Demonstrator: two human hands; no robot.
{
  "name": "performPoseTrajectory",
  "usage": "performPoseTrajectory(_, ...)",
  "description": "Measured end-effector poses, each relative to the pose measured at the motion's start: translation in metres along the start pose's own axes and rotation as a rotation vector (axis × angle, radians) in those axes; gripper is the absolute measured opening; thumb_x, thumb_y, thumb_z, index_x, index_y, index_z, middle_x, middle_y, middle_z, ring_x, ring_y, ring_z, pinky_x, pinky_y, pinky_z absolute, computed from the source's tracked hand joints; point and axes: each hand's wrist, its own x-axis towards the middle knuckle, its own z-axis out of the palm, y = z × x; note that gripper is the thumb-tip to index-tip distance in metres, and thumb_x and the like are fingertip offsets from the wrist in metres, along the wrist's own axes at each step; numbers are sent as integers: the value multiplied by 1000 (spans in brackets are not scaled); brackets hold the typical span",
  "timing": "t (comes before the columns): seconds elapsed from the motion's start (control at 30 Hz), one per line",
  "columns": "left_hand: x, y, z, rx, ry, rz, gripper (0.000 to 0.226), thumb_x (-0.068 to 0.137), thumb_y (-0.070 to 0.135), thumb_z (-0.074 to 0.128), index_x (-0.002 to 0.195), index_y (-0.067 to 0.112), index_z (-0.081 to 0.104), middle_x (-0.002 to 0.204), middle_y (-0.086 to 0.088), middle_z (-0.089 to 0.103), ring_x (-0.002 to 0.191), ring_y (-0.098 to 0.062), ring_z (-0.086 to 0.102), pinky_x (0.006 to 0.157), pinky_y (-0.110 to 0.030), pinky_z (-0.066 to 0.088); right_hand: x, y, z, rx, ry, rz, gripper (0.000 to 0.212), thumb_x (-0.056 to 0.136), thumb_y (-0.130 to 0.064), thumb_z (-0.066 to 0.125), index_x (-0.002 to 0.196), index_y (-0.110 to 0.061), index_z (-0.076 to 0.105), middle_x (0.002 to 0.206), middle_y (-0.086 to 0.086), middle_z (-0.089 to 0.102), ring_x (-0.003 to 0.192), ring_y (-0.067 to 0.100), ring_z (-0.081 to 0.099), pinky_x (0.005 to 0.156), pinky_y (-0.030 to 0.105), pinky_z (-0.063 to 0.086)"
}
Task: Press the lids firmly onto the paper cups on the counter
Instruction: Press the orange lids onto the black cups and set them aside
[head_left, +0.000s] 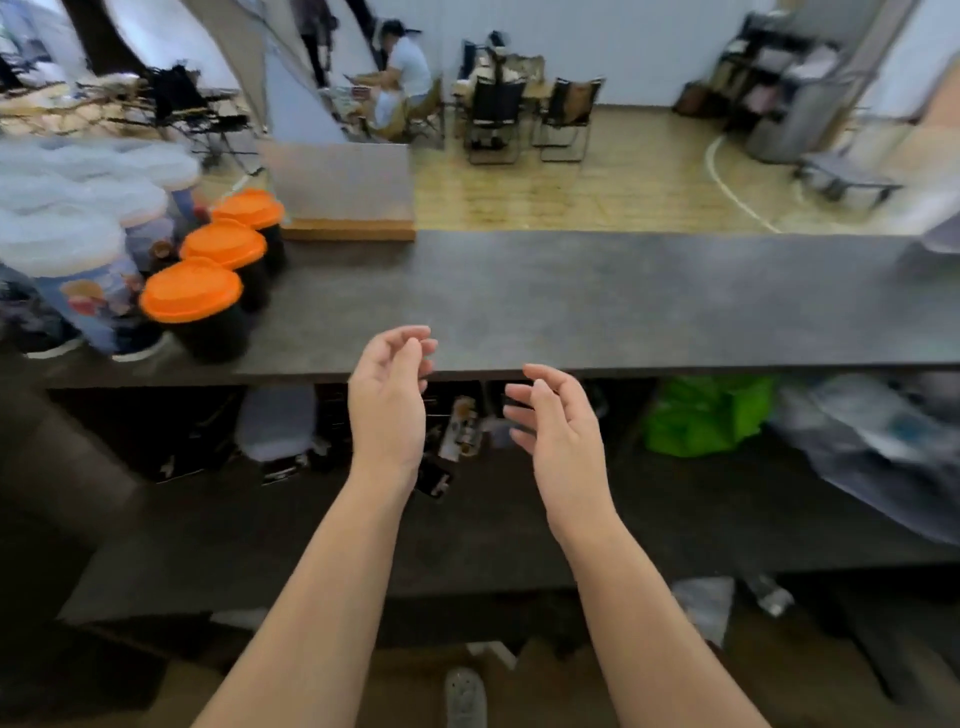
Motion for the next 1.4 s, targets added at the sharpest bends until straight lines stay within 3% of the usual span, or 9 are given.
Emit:
performPoseTrajectory(0.23, -71, -9, 124, 4, -358, -81, 23, 104, 14, 47, 98, 25, 67, 98, 7, 71, 87, -3, 63, 76, -16, 49, -17, -17, -135, 16, 370, -20, 24, 105, -23, 40, 119, -27, 59, 110, -4, 69, 99, 9, 68, 89, 28, 55)
performPoseTrajectory(0.43, -121, -13, 229, -12, -532, -84, 23, 104, 15, 48, 99, 24, 68, 98, 8, 71, 86, 1, 64, 75, -11, 50, -19, -18, -238, 24, 529, -11, 22, 105, -26, 41, 115, -31, 60, 110, -3, 70, 102, 13, 68, 94, 35, 55)
performPoseTrajectory(0.6, -166, -26, 341, -40, -592, -127, 21, 103, 17, 50, 100, 23, 70, 99, 5, 72, 88, -3, 64, 74, -12, 50, -5, -25, -352, 14, 621, -20, 22, 106, -24, 40, 113, -29, 60, 107, -3, 71, 99, 13, 69, 90, 30, 55)
performPoseTrajectory(0.73, -198, -36, 428, -77, -601, -177, 21, 104, 17, 49, 103, 23, 69, 102, 4, 72, 91, -8, 65, 80, -21, 50, 8, -34, -449, 0, 706, -39, 22, 106, -25, 41, 114, -28, 60, 106, 0, 72, 98, 16, 69, 90, 32, 56)
performPoseTrajectory(0.87, -225, -42, 499, -85, -685, -213, 23, 104, 15, 49, 98, 24, 69, 97, 6, 71, 83, -1, 63, 70, -12, 48, 21, -45, -527, 26, 832, -77, 21, 106, -24, 39, 111, -28, 60, 105, 2, 71, 96, 16, 68, 87, 30, 54)
performPoseTrajectory(0.97, -230, -47, 541, -95, -718, -207, 23, 104, 14, 49, 98, 23, 69, 96, 6, 71, 81, 0, 63, 64, -6, 46, 39, -43, -562, 35, 869, -73, 21, 106, -24, 39, 108, -30, 59, 104, 0, 71, 96, 16, 68, 88, 31, 54)
performPoseTrajectory(1.17, -219, -66, 625, -115, -782, -218, 22, 103, 14, 49, 104, 18, 70, 102, 0, 72, 89, -6, 64, 66, -7, 48, 99, -30, -614, -16, 895, -46, 21, 106, -23, 40, 109, -31, 59, 102, 0, 70, 87, 10, 68, 81, 27, 56)
performPoseTrajectory(1.4, -196, -77, 725, -75, -924, -238, 21, 103, 17, 49, 107, 19, 70, 105, 2, 72, 93, -5, 63, 72, -9, 49, 175, -36, -681, -33, 962, -30, 22, 105, -22, 40, 114, -28, 59, 107, -2, 69, 98, 13, 67, 83, 26, 54)
